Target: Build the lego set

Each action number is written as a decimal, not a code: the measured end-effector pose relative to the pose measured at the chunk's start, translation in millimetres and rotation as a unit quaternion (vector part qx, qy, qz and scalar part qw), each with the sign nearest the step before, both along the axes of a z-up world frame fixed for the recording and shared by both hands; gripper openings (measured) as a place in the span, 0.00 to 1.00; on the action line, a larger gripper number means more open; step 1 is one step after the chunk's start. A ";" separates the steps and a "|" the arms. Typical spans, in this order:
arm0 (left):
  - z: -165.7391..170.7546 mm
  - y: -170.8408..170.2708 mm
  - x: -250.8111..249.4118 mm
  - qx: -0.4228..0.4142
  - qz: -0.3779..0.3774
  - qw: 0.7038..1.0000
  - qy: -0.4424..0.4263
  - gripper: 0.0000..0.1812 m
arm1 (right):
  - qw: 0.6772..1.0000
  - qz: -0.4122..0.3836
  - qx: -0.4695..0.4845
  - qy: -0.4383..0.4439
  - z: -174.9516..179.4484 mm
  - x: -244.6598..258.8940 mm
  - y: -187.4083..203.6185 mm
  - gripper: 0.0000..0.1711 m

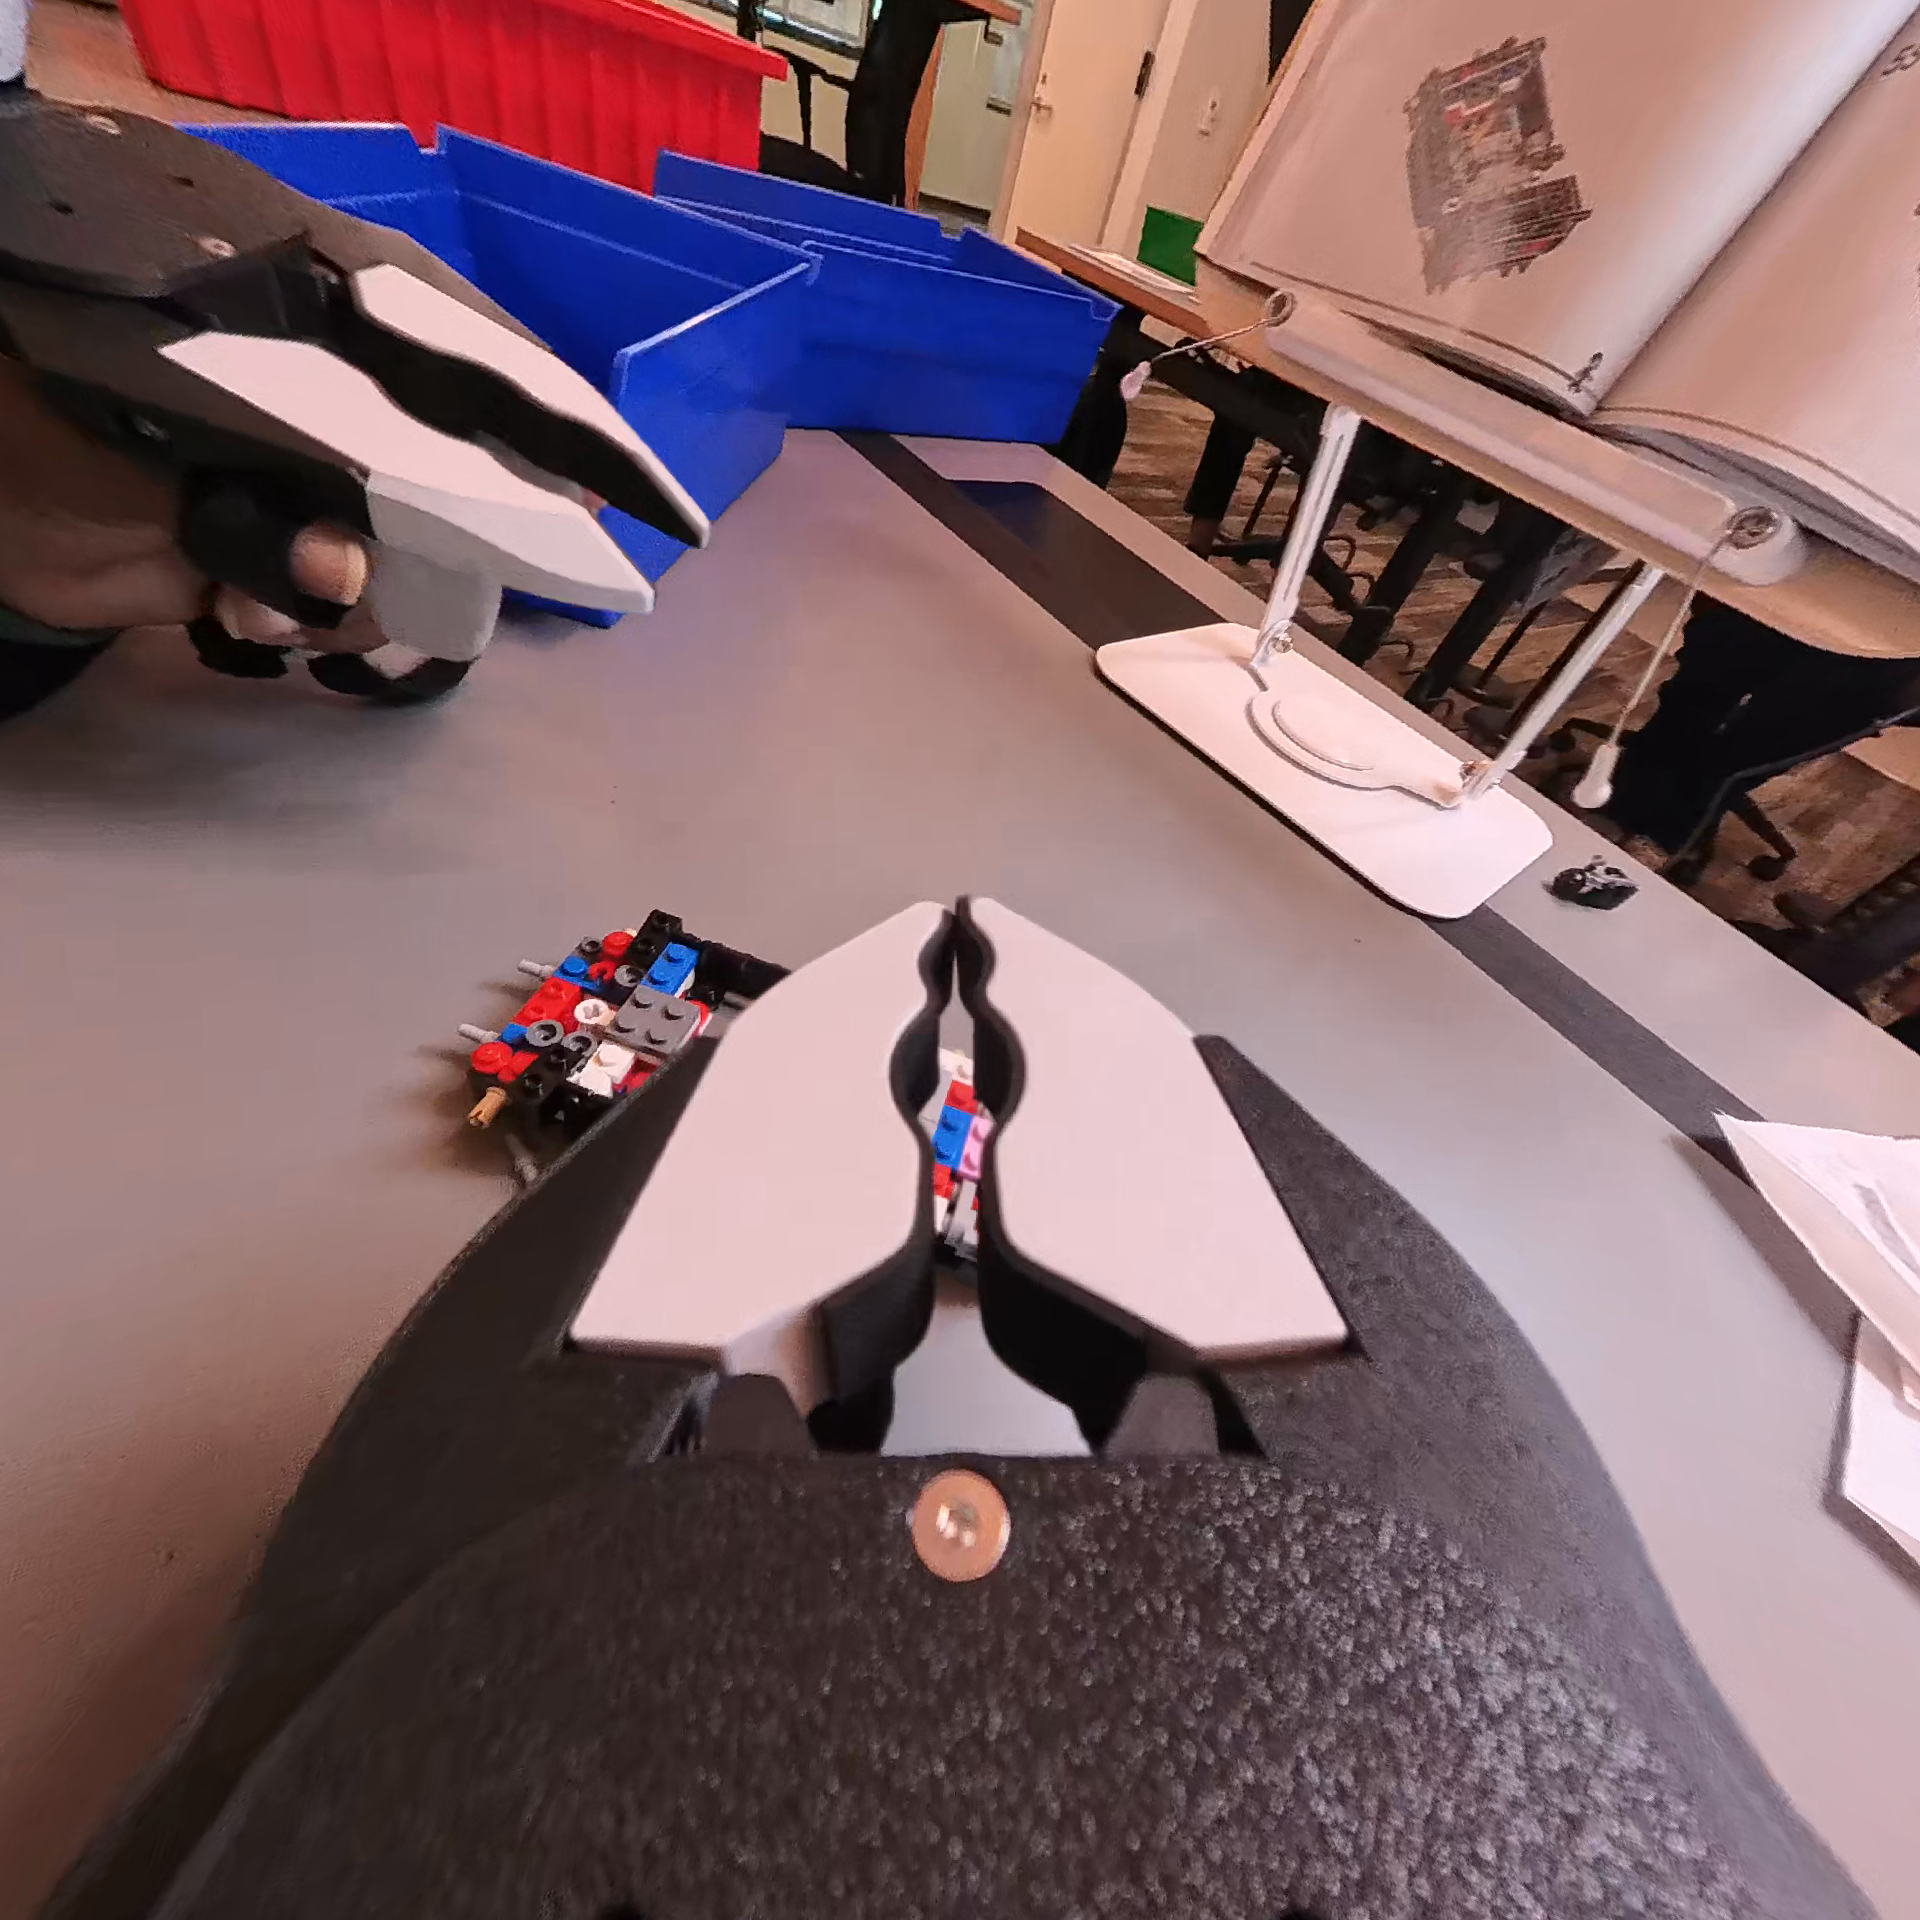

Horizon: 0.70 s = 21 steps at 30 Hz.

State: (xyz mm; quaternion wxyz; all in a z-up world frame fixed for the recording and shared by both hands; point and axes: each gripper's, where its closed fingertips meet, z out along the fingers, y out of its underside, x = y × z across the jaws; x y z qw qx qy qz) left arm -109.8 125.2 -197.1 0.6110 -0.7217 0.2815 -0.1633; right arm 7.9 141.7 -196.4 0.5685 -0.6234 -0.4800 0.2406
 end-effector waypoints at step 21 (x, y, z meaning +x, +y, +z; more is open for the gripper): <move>-64.1 -39.0 71.3 -0.156 -0.159 0.970 0.095 0.44 | 0.948 0.074 -0.258 -0.172 -52.6 -27.9 -43.1 0.13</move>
